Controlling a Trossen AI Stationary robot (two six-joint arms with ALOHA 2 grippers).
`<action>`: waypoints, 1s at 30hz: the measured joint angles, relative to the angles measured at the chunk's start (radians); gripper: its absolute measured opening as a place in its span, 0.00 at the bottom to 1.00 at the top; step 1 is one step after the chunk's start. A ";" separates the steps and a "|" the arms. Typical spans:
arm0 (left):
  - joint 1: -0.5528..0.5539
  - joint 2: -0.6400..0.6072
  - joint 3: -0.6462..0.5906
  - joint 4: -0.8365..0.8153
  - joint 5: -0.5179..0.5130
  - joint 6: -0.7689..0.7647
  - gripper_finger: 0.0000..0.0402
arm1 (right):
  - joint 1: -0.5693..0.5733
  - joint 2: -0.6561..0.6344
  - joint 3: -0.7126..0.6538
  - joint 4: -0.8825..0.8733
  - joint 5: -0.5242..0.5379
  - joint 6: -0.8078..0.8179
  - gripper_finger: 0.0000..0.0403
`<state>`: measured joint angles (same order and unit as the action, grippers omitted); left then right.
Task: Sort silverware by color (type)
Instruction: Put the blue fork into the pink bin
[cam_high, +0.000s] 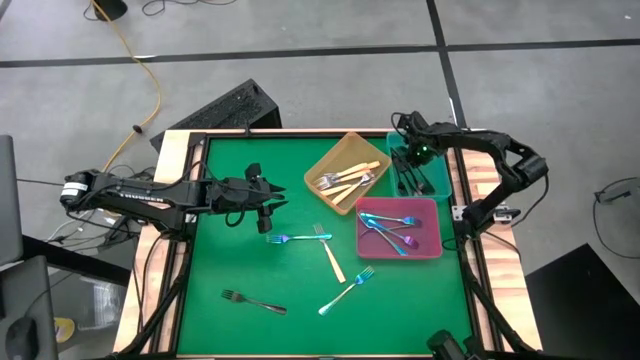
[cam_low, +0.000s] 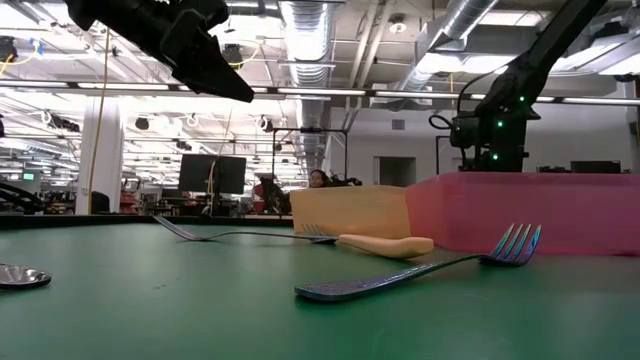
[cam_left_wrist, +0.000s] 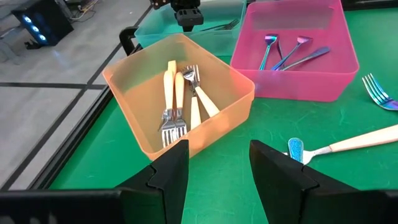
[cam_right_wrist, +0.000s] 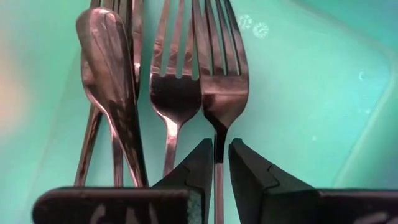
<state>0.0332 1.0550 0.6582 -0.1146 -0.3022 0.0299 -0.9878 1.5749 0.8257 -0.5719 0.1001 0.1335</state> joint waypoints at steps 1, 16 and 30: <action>0.000 0.000 0.000 0.000 0.000 0.000 0.38 | 0.000 0.000 0.000 0.000 0.000 -0.003 0.19; 0.000 0.000 0.000 -0.014 0.022 0.007 0.38 | 0.000 -0.131 0.001 -0.007 -0.019 -0.003 0.42; 0.000 0.000 0.000 -0.016 0.166 -0.035 0.38 | 0.002 -0.473 0.001 -0.027 -0.189 -0.011 0.44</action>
<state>0.0334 1.0550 0.6582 -0.1303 -0.1363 -0.0050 -0.9854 1.1019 0.8268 -0.5992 -0.0889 0.1223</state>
